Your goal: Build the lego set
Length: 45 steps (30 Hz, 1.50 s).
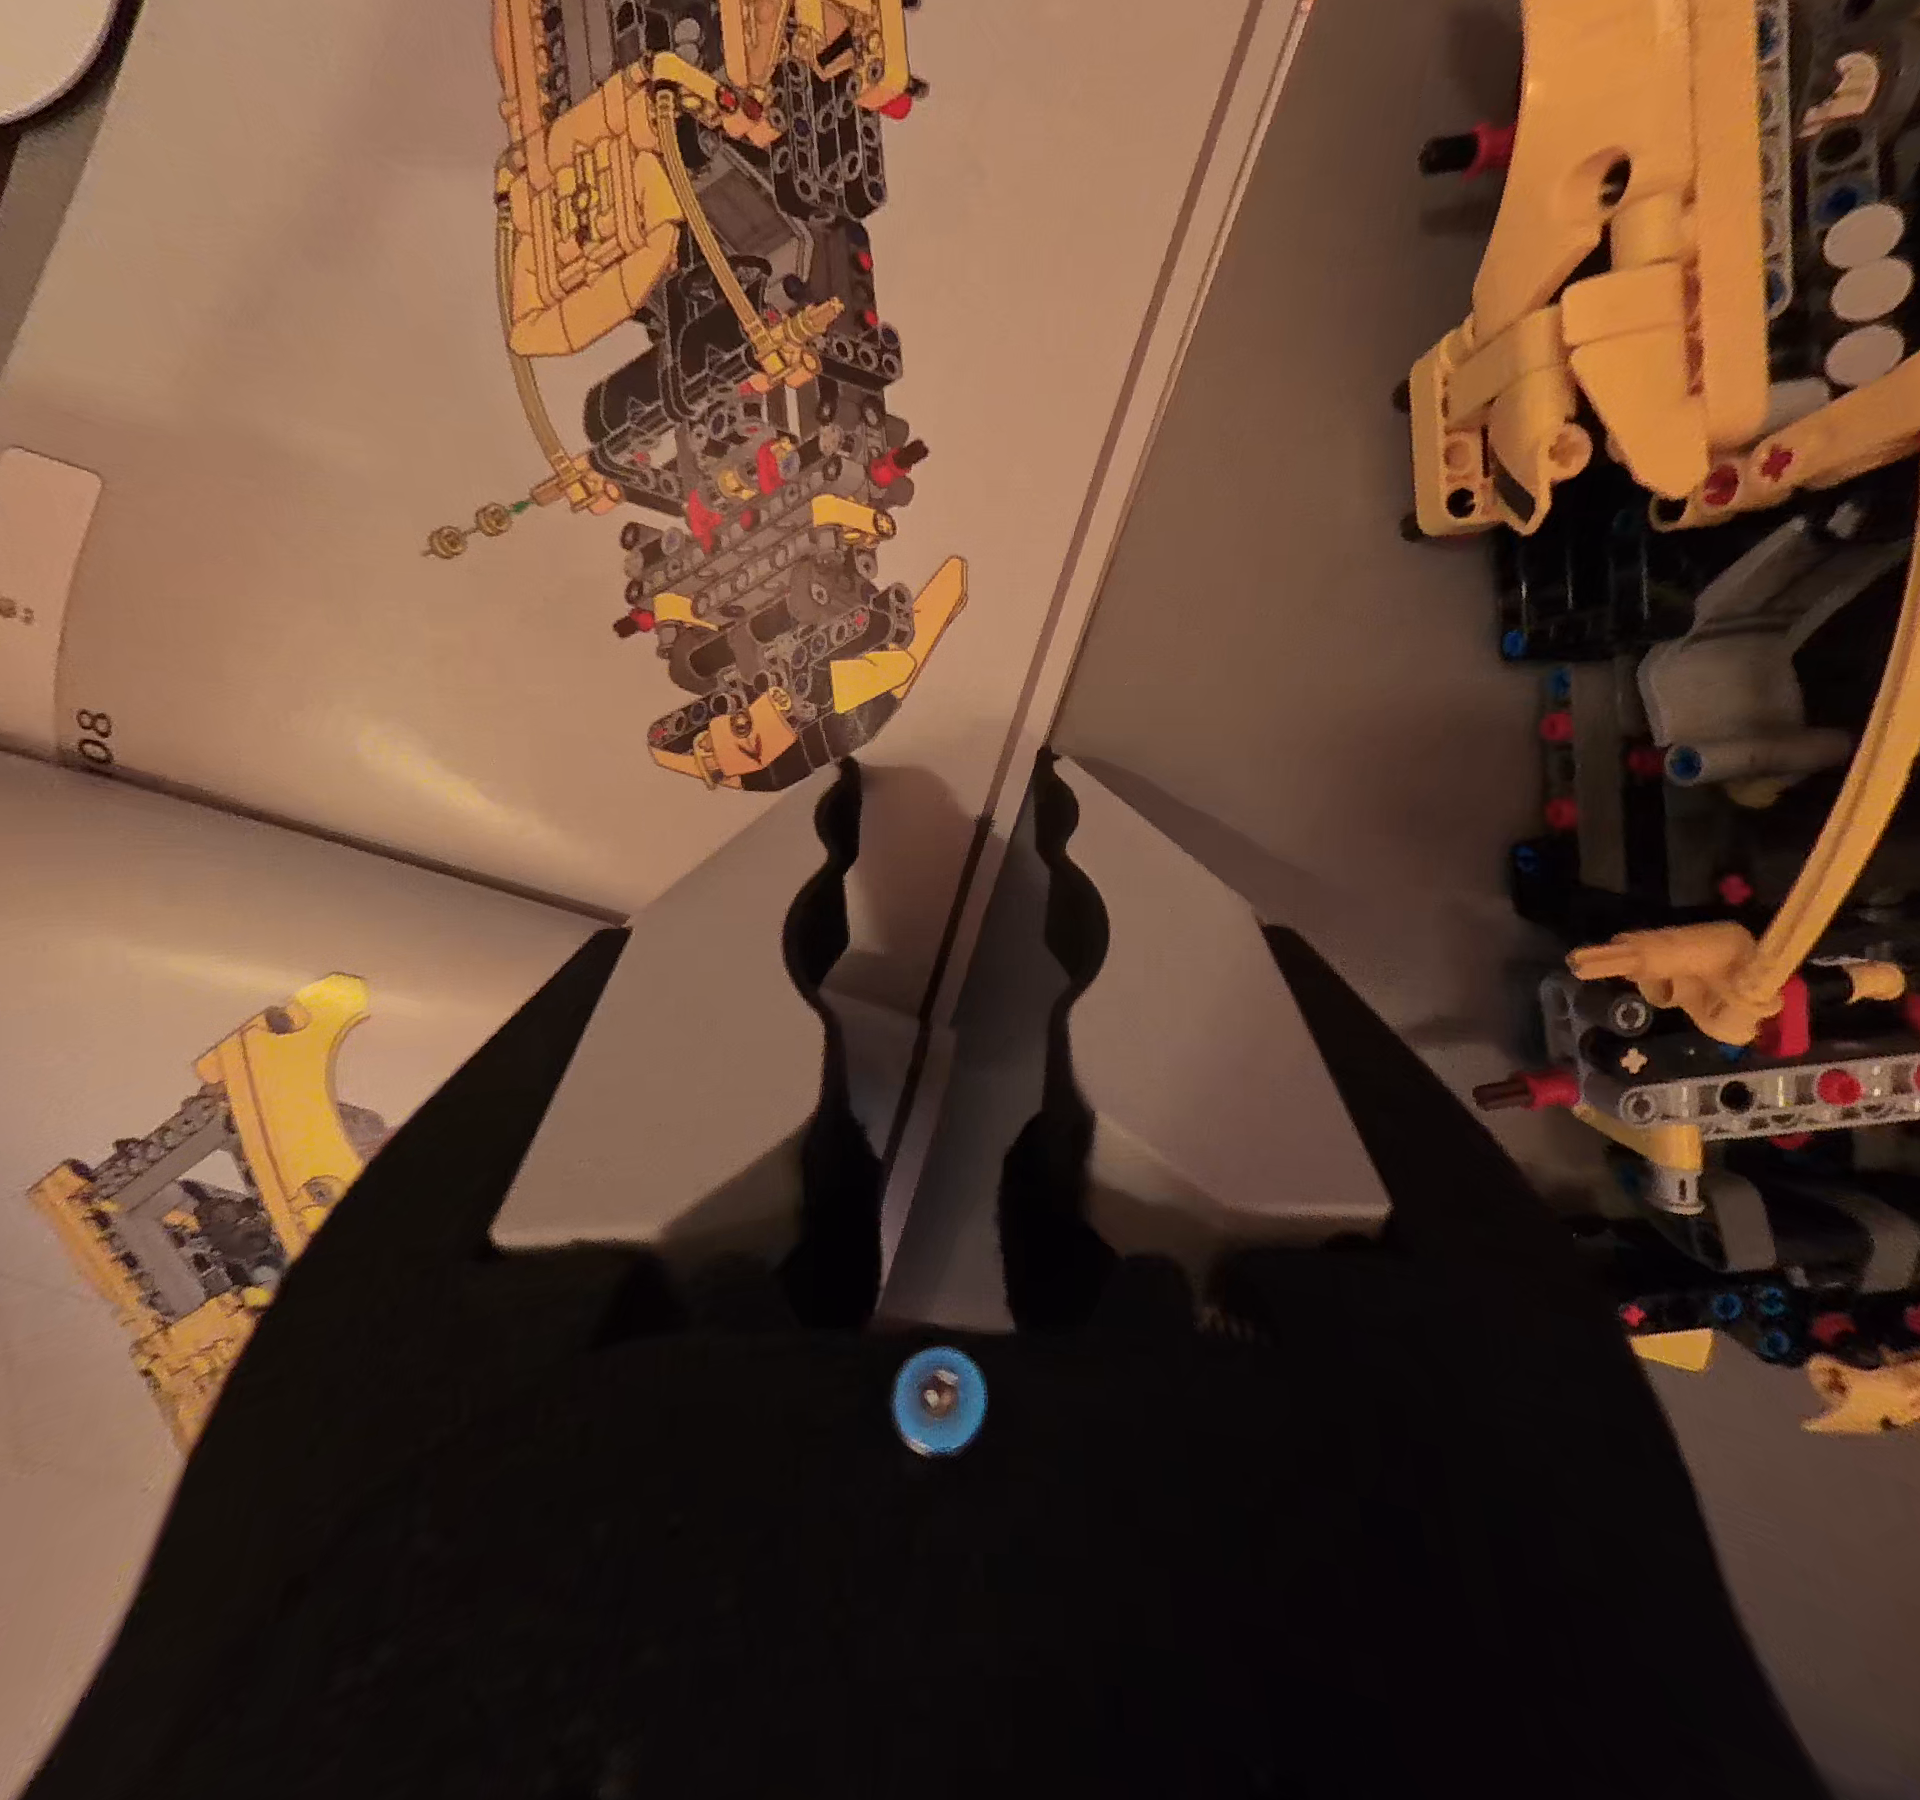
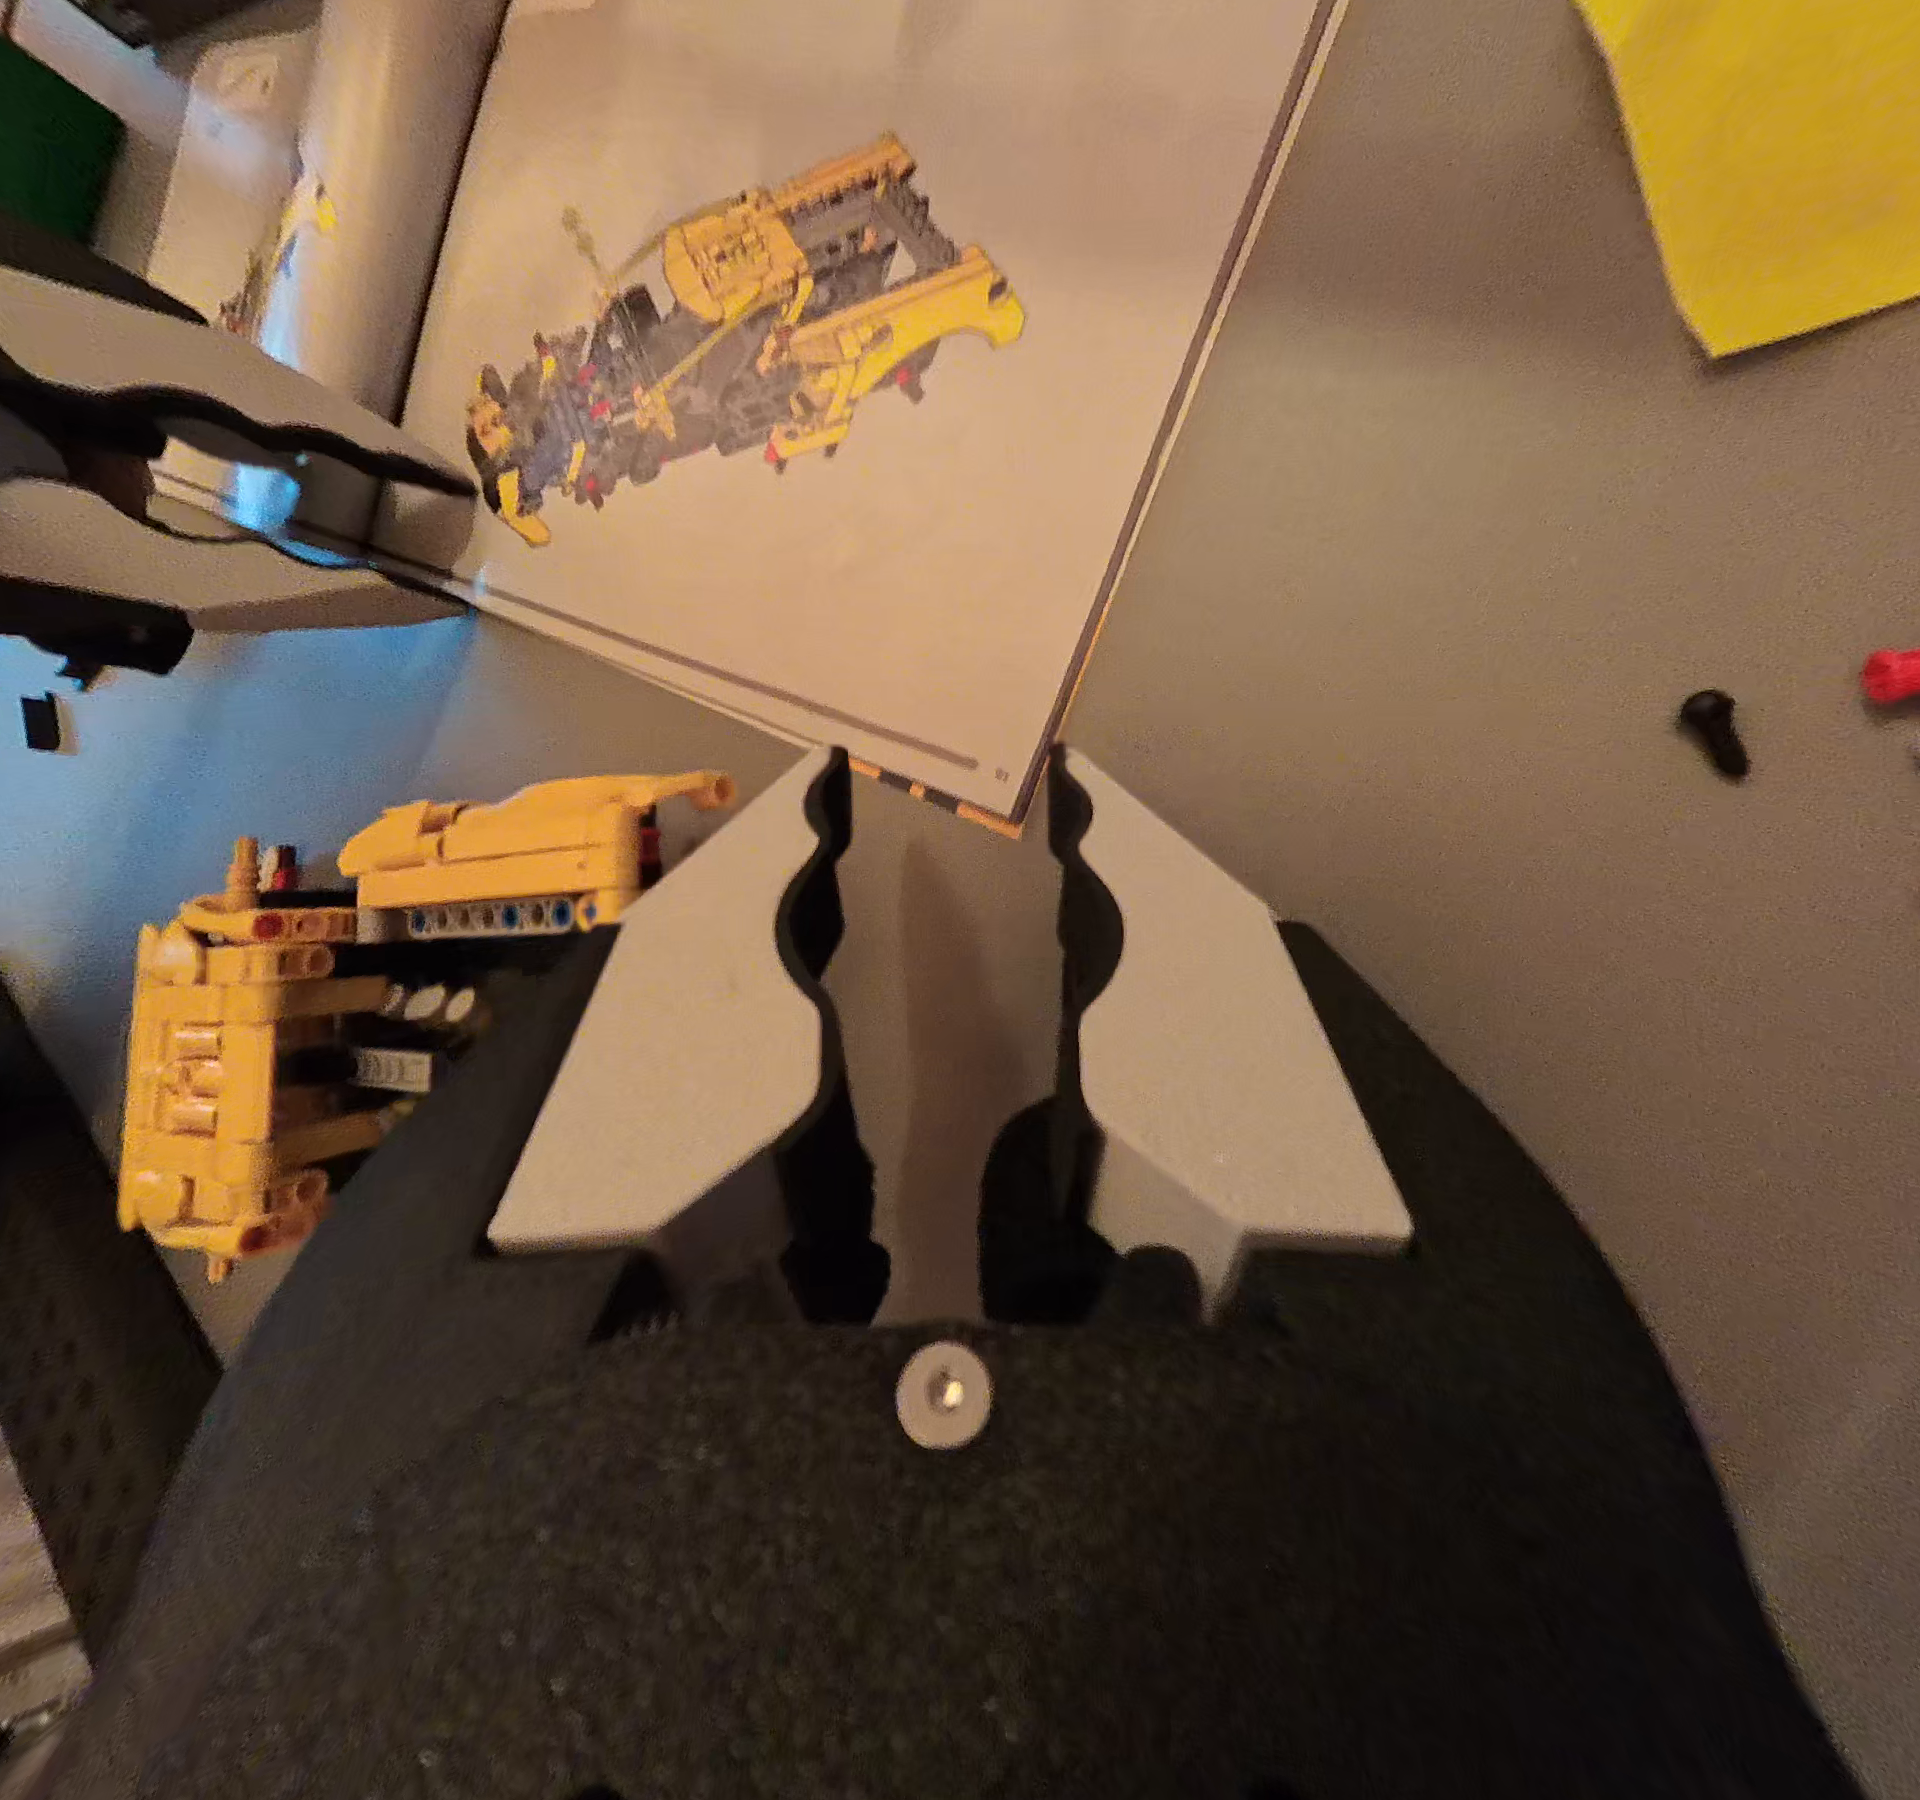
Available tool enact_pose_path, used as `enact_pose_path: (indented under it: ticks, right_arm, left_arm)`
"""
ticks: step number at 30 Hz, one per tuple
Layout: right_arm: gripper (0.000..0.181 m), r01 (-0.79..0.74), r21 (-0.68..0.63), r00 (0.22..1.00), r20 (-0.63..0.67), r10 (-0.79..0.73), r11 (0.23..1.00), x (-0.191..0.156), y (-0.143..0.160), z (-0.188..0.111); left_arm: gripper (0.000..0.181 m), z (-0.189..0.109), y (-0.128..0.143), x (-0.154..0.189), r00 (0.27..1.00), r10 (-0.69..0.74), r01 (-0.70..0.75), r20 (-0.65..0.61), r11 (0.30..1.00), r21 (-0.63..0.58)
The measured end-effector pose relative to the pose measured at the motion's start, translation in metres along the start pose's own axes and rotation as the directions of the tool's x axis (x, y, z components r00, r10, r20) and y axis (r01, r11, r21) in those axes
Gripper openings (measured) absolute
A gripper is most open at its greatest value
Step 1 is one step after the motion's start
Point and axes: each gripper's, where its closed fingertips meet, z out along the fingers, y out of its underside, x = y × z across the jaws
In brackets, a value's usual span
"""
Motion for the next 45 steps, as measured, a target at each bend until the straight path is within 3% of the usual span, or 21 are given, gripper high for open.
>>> enact_pose_path:
  ticks: [3,8,13,18,21,25,30,34,40,45]
  right_arm:
    - [0.031,0.003,-0.011,1.000,0.004,-0.003,1.000,-0.001,0.003,0.001]
    - [0.028,-0.114,0.017,0.978,0.177,0.109,0.993,-0.023,-0.006,0.005]
    - [0.025,-0.088,0.026,0.994,0.066,0.086,0.996,-0.008,-0.006,-0.003]
    - [0.026,-0.127,-0.025,0.987,0.096,0.129,0.992,-0.011,0.001,0.002]
    - [0.022,-0.100,0.022,0.994,0.036,0.099,0.995,-0.003,-0.005,-0.005]
    - [0.025,-0.096,-0.030,0.994,0.043,0.097,0.995,-0.005,0.005,-0.002]
    - [0.032,-0.079,-0.034,0.997,0.018,0.080,0.996,-0.005,0.008,0.004]
    - [0.032,-0.068,-0.043,0.998,0.010,0.068,0.997,-0.006,0.008,0.005]
    - [0.031,-0.078,0.004,0.997,0.027,0.078,0.997,-0.008,0.002,-0.001]
    - [0.030,-0.159,0.070,0.975,0.169,0.145,0.985,-0.021,-0.010,-0.006]
  left_arm:
    - [0.022,-0.003,-0.001,0.004,0.998,-0.015,0.017,-0.057,0.999,0.043]
    - [0.019,-0.008,-0.004,0.006,0.985,-0.076,0.091,-0.153,0.991,0.095]
    - [0.018,-0.012,-0.005,0.006,0.982,-0.077,0.099,-0.173,0.988,0.122]
    - [0.017,-0.014,-0.006,0.005,0.979,-0.084,0.110,-0.186,0.984,0.137]
    - [0.018,-0.017,-0.004,-0.001,0.980,-0.095,0.122,-0.177,0.982,0.146]
    - [0.018,-0.023,0.000,-0.009,0.978,-0.120,0.148,-0.171,0.976,0.159]
    - [0.025,-0.047,-0.016,-0.044,0.971,-0.223,0.240,-0.088,0.917,0.320]
    - [0.026,-0.024,0.004,-0.050,0.976,-0.217,0.211,0.007,0.958,0.193]
    - [0.016,-0.012,0.003,-0.047,0.980,-0.182,0.170,0.077,0.975,0.141]
    - [0.014,-0.005,0.005,-0.046,0.981,-0.150,0.138,0.125,0.985,0.100]
